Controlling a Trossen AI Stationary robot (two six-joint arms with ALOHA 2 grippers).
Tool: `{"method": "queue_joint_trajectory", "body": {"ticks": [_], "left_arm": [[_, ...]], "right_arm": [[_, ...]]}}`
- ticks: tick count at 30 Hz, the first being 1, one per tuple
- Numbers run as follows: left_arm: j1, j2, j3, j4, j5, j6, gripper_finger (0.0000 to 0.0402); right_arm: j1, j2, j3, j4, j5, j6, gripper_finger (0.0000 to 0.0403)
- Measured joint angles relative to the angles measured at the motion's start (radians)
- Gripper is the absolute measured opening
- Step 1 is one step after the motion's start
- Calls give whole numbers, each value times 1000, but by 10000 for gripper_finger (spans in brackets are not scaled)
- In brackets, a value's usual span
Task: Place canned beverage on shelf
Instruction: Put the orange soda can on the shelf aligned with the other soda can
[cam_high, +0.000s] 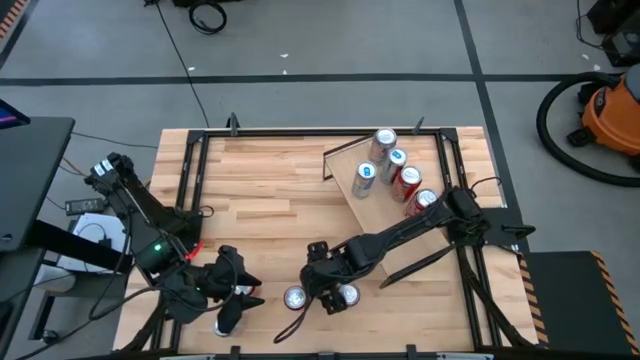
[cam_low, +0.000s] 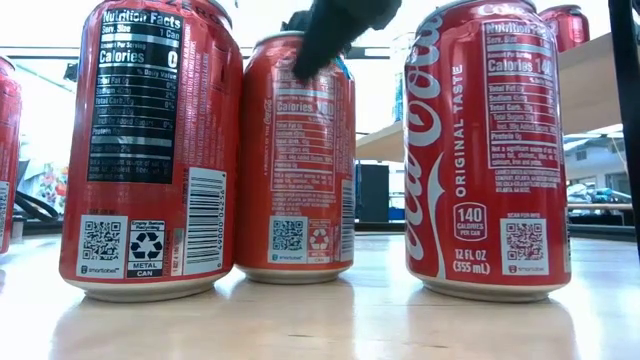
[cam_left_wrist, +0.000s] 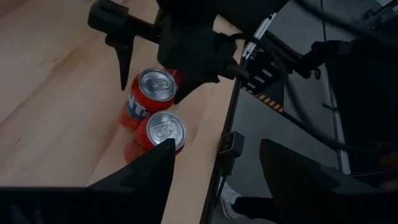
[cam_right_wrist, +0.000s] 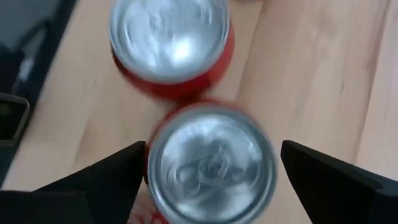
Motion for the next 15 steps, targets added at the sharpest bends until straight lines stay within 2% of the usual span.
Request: {"method": "queue_joint_trajectory", "body": {"ticks": [10, 15], "left_arm": [[0, 0, 0, -3, 0, 0, 244], [8, 0, 0, -4, 0, 0, 244]], "right_arm": [[-4, 11, -1, -11, 0, 35, 313], [-8, 11, -1, -12, 0, 57, 316]]}}
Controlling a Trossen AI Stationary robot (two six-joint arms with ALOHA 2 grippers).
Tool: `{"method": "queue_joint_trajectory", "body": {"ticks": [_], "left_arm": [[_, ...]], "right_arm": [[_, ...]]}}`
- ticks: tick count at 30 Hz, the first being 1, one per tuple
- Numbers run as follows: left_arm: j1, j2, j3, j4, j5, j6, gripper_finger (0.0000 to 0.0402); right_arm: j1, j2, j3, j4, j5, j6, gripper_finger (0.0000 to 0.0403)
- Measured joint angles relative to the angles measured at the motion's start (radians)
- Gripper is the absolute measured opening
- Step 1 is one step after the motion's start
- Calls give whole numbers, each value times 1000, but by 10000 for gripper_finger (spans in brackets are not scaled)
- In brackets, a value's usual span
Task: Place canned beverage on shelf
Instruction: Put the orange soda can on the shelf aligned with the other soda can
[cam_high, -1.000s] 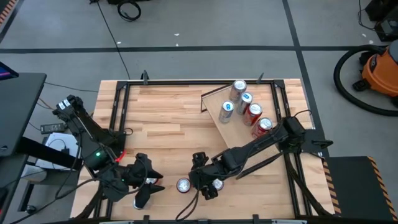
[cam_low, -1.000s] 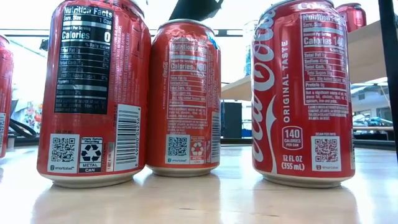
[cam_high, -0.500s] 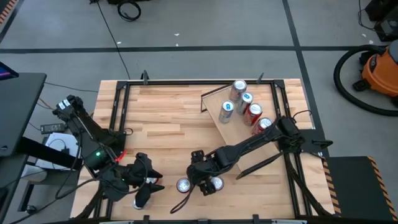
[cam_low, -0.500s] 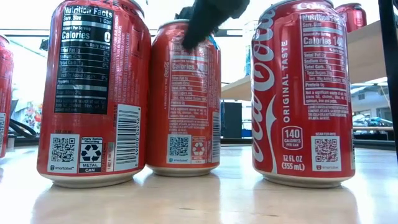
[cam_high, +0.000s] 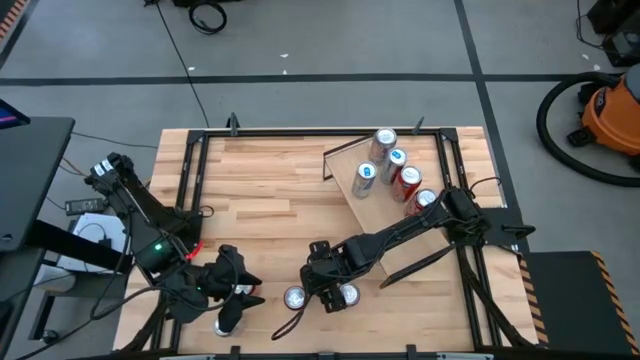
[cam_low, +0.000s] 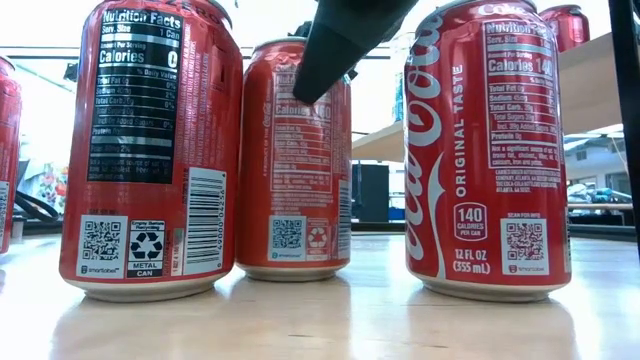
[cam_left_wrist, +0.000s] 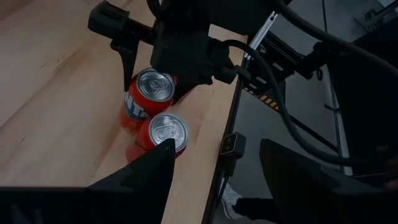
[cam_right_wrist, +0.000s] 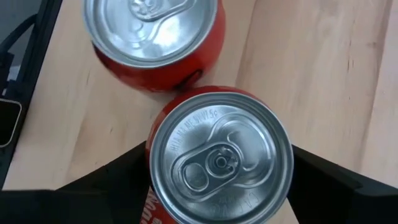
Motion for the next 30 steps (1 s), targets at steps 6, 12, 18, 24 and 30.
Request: {"method": "queue_joint_trajectory", "body": {"ticks": [6, 12, 18, 24, 30], "left_arm": [[5, 0, 0, 0, 0, 0, 244], [5, 0, 0, -1, 0, 1, 244], [5, 0, 0, -2, 0, 1, 244], [5, 0, 0, -3, 0, 1, 244], [5, 0, 0, -3, 0, 6, 244]], "right_arm": [[-16, -24, 2, -17, 8, 48, 323], [-53, -39, 116, -162, 104, 123, 321], [-78, -43, 301, -328, 178, 199, 321], [-102, -44, 462, -504, 192, 354, 322], [-108, -48, 533, -678, 226, 535, 322]]}}
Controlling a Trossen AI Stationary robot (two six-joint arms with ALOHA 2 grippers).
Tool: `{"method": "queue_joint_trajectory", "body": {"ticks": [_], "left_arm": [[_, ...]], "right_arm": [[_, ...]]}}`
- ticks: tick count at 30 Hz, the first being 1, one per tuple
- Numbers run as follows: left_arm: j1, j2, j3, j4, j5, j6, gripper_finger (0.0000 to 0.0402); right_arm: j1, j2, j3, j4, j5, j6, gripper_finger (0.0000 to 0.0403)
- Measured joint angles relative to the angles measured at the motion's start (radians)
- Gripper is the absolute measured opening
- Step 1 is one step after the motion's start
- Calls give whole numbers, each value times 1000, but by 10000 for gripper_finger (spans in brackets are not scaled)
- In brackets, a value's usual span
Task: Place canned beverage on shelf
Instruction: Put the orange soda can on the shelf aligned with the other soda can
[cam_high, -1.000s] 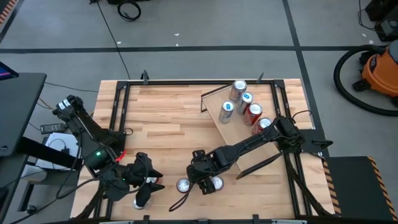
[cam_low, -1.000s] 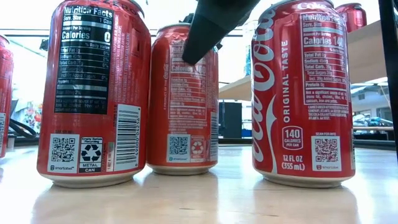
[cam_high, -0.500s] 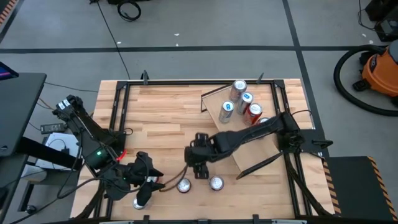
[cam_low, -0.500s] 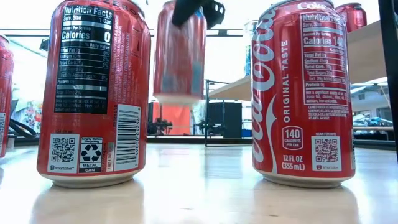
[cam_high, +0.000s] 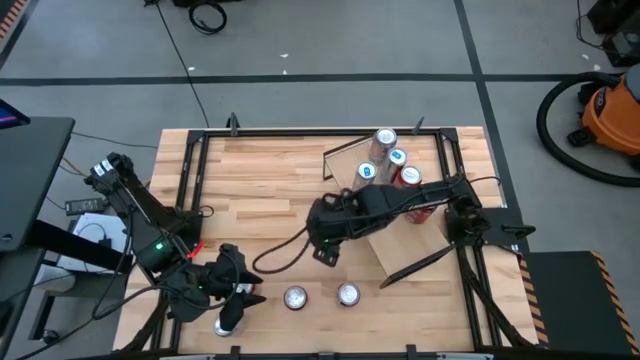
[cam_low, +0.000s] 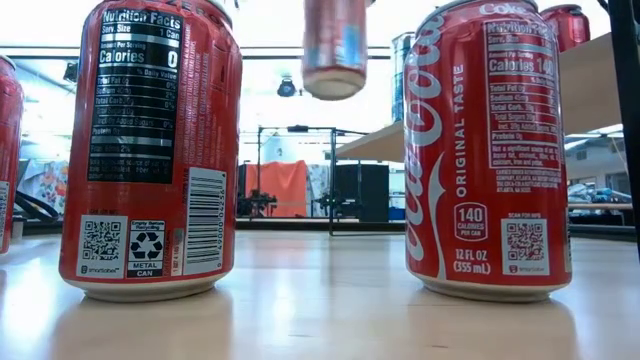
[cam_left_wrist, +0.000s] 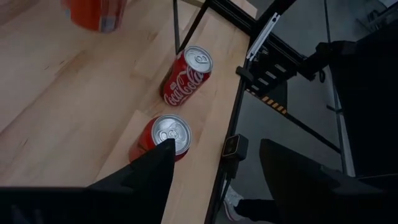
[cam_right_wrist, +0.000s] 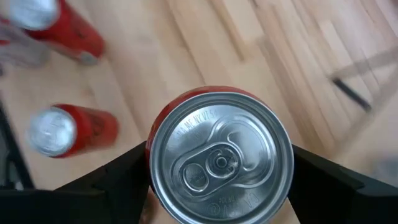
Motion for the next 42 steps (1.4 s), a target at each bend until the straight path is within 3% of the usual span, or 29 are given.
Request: {"method": "queue_joint_trajectory", "body": {"ticks": [8, 19, 36, 42], "left_arm": [[0, 0, 0, -1, 0, 8, 244], [0, 0, 0, 0, 0, 8, 244], [17, 0, 0, -1, 0, 40, 244], [52, 0, 0, 0, -1, 41, 244]], "right_arm": [[24, -50, 0, -107, 54, 247, 322], [39, -168, -40, -118, 128, 402, 322], [75, -507, -535, -117, 179, 666, 323], [80, -558, -633, -76, 176, 692, 323]]}}
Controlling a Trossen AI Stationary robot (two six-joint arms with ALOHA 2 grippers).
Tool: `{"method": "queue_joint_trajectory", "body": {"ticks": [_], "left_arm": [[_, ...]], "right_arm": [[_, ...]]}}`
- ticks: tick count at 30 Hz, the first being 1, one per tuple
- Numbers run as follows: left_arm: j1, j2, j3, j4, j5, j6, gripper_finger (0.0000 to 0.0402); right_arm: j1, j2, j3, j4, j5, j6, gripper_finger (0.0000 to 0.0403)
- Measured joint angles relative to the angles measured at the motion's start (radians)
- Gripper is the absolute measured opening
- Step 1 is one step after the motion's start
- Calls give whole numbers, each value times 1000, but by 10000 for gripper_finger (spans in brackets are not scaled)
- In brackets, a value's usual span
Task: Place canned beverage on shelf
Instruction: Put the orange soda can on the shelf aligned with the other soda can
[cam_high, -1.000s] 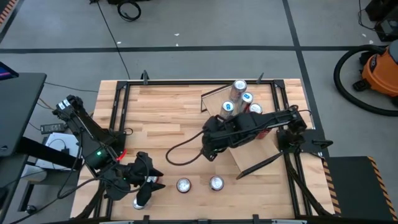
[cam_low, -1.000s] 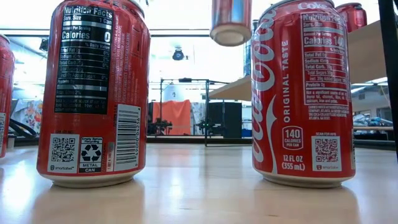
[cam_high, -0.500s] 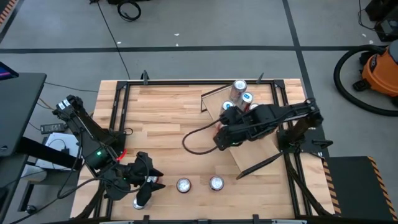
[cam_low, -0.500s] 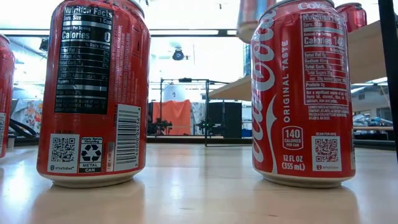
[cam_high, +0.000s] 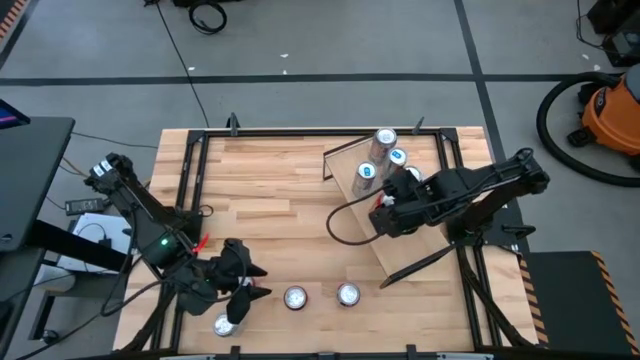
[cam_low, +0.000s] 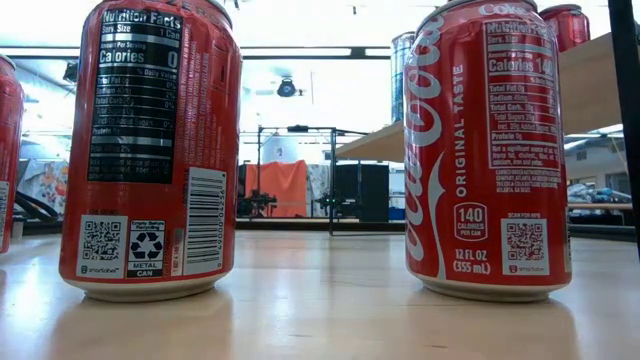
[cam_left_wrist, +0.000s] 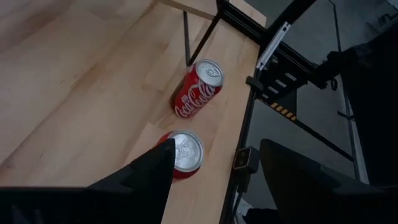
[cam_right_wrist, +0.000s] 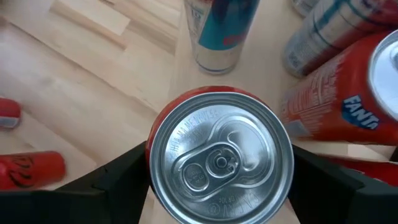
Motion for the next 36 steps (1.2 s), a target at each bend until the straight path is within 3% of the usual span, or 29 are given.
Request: {"method": "queue_joint_trajectory", "body": {"ticks": [16, 36], "left_arm": [[25, 0, 0, 1, 1, 0, 244], [25, 0, 0, 1, 1, -1, 244]], "right_arm": [[2, 2, -81, 87, 95, -20, 323], [-14, 2, -81, 84, 63, -54, 327]]}}
